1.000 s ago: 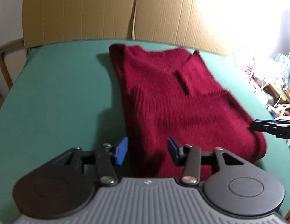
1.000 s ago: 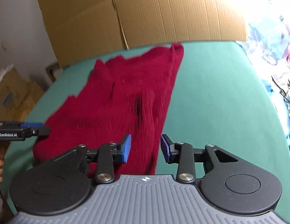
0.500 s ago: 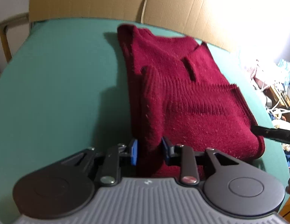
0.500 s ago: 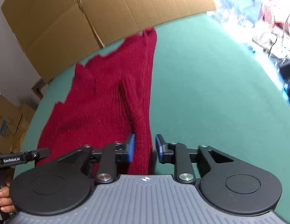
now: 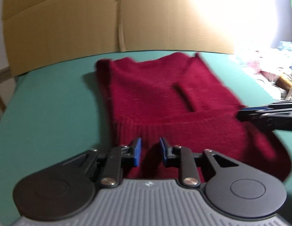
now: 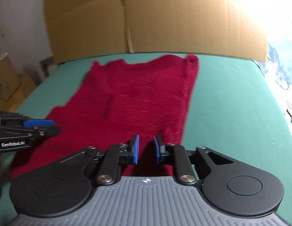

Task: Fold clothes

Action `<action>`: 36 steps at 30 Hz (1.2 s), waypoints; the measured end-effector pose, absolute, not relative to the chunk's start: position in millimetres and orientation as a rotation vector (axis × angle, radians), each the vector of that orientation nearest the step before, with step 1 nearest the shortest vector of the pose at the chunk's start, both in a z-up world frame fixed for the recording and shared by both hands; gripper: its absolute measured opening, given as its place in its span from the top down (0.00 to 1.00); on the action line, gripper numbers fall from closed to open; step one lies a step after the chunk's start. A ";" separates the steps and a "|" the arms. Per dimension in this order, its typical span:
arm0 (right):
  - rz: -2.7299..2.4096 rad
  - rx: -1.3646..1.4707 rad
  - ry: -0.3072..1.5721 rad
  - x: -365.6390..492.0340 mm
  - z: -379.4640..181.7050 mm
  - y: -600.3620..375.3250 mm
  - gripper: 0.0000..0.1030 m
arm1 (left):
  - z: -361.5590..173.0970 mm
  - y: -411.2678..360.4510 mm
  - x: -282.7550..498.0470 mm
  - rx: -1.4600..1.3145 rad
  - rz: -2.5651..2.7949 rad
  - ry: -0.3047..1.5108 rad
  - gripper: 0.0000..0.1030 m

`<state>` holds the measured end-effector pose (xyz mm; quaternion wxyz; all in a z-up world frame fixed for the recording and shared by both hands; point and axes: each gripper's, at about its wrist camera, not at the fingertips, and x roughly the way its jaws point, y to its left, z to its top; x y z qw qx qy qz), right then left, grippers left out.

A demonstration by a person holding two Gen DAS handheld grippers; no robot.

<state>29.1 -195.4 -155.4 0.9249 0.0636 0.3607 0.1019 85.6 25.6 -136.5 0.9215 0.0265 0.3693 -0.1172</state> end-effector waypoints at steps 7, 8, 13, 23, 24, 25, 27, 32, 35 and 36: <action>0.195 0.189 0.731 42.0 -158.4 -208.4 0.94 | -139.8 21.3 97.3 0.124 -0.223 0.722 0.67; 0.184 0.221 0.722 39.7 -153.3 -214.1 0.93 | -138.2 20.5 96.9 0.139 -0.221 0.723 0.67; 0.208 0.358 0.695 -10.9 -120.2 -250.8 0.68 | -104.3 37.7 54.7 0.145 -0.212 0.655 0.66; 0.199 0.409 0.870 -94.3 -137.7 -247.5 0.66 | -121.2 69.7 -20.0 -0.047 -0.225 0.838 0.59; 0.203 0.405 0.867 -95.6 -137.9 -242.8 0.68 | -121.0 68.7 -18.3 -0.047 -0.220 0.840 0.59; 0.191 0.379 0.869 -95.3 -138.0 -237.6 0.70 | -122.0 67.3 -15.8 -0.041 -0.212 0.847 0.59; 0.134 0.317 0.895 -90.8 -141.6 -227.8 0.71 | -127.4 63.0 -9.6 -0.006 -0.190 0.882 0.63; 0.071 0.271 0.860 -88.4 -139.0 -220.3 0.72 | -123.1 61.4 -19.4 0.018 -0.174 0.865 0.73; 0.084 0.238 0.755 -100.1 -118.7 -218.1 0.72 | -110.6 70.8 -30.9 -0.032 -0.184 0.831 0.81; 0.100 0.223 0.723 -103.4 -112.1 -216.5 0.72 | -104.4 71.2 -32.8 -0.029 -0.193 0.804 0.81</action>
